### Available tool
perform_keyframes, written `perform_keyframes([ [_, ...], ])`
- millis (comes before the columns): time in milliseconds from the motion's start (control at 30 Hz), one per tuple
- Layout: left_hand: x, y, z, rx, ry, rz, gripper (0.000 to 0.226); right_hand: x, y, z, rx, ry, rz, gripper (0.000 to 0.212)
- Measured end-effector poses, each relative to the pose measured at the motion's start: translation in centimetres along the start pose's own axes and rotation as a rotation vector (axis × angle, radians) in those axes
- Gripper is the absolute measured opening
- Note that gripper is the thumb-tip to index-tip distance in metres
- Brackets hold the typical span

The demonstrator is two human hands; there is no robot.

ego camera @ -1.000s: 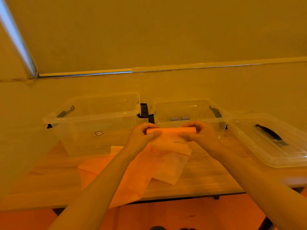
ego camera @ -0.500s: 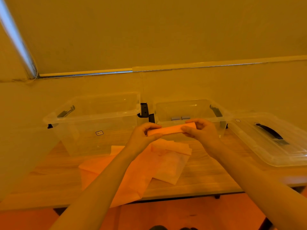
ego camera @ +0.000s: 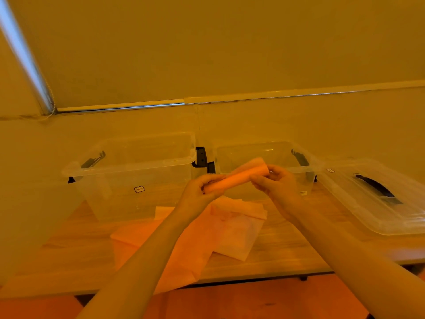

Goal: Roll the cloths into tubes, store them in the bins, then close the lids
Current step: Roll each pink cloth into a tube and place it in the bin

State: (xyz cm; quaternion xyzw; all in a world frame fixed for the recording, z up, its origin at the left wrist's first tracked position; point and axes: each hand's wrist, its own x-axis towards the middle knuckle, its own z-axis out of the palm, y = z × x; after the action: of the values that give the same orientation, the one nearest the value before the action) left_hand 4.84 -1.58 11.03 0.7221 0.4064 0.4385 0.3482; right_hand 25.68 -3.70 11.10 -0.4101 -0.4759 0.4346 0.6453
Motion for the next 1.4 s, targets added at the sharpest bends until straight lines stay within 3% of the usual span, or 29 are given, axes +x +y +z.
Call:
perform_keyframes([
  [200, 0.0, -0.4, -0.1, 0.08, 0.002, 0.023, 0.037, 0.4, 0.0, 0.9, -0.1, 0.049, -0.047, 0.024],
  [433, -0.5, -0.8, -0.9, -0.048, 0.015, -0.022, 0.033, 0.4, -0.4, 1.9, -0.112, -0.042, -0.046, 0.042],
  [700, -1.4, -0.4, -2.5, 0.098, -0.024, 0.002, 0.035, 1.0, -1.3, 5.2, 0.194, -0.086, 0.044, 0.042],
  [867, -1.7, -0.1, -4.0, 0.15, 0.02, 0.026, 0.042, 1.6, -1.4, 8.3, 0.181, -0.035, 0.037, 0.047],
  [1167, -1.4, -0.3, -8.3, 0.188, 0.161, 0.06, 0.047, 3.6, -2.4, 15.7, -0.098, -0.019, -0.256, 0.047],
  [1400, -0.8, -0.4, -12.0, 0.254, 0.243, 0.108, 0.043, 5.8, -1.8, 20.6, -0.114, -0.017, -0.348, 0.036],
])
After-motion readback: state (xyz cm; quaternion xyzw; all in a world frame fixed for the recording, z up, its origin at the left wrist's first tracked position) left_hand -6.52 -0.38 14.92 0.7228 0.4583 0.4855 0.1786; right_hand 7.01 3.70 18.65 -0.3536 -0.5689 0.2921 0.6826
